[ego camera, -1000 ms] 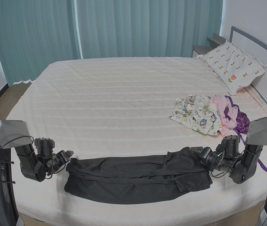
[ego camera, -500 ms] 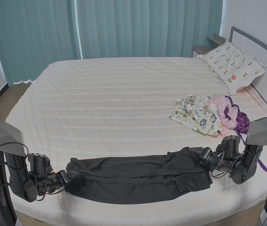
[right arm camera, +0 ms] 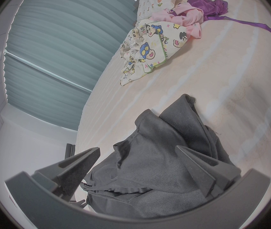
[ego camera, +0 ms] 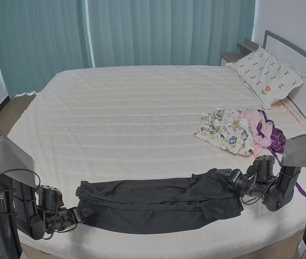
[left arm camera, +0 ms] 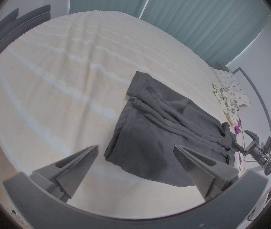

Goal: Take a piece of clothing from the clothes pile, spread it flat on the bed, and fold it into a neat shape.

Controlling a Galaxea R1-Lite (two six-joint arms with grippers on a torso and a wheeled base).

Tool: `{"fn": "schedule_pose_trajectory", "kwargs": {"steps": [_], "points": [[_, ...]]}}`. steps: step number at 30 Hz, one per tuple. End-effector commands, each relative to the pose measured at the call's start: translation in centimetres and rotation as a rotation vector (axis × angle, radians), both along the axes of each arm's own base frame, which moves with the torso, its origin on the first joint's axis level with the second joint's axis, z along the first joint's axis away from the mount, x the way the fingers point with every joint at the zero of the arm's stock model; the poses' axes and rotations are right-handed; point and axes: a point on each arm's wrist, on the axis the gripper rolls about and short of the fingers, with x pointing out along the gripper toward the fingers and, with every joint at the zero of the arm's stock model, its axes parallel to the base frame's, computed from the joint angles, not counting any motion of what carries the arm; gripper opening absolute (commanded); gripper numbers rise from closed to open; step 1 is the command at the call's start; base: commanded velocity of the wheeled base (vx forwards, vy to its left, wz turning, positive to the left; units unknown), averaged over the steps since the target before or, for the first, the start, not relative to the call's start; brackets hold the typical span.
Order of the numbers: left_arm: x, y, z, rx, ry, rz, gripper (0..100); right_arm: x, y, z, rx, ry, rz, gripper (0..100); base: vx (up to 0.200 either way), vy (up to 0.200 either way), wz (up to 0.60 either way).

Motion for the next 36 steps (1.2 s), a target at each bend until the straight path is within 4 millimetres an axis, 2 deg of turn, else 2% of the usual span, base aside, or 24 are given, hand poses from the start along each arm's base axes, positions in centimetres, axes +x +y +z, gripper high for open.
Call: {"fn": "schedule_pose_trajectory", "kwargs": {"steps": [1, 5, 6, 15, 23, 30, 36], "points": [[-0.3, 0.0, -0.7, 0.013, 0.029, 0.007, 100, 0.0, 0.0, 0.0, 0.0, 0.0, 0.001, 100, 0.0, 0.0, 0.0], [-0.4, -0.2, -0.8, 0.022, 0.032, 0.002, 100, 0.0, 0.0, 0.0, 0.0, 0.0, 0.001, 100, 0.0, 0.0, 0.0], [-0.4, -0.3, -0.8, 0.03, 0.034, 0.005, 0, 0.0, 0.0, 0.0, 0.0, 0.0, 0.001, 100, 0.0, 0.0, 0.0], [-1.3, -0.1, -0.9, 0.104, 0.059, 0.064, 0, 0.0, 0.0, 0.0, 0.0, 0.0, 0.001, 100, 0.0, 0.0, 0.0], [-3.2, -0.1, -0.4, 0.134, 0.114, 0.037, 0, 0.0, 0.0, 0.1, 0.001, -0.002, 0.001, 100, 0.0, 0.0, 0.0], [-3.8, 0.2, -0.5, 0.235, 0.171, 0.029, 0, -0.2, 0.0, 0.0, -0.002, 0.004, 0.001, 100, 0.0, 0.0, 0.0], [-4.4, 0.3, 0.1, 0.254, 0.208, 0.004, 0, -0.2, 0.0, 0.0, -0.002, 0.005, 0.001, 100, 0.0, 0.0, 0.0]]}}
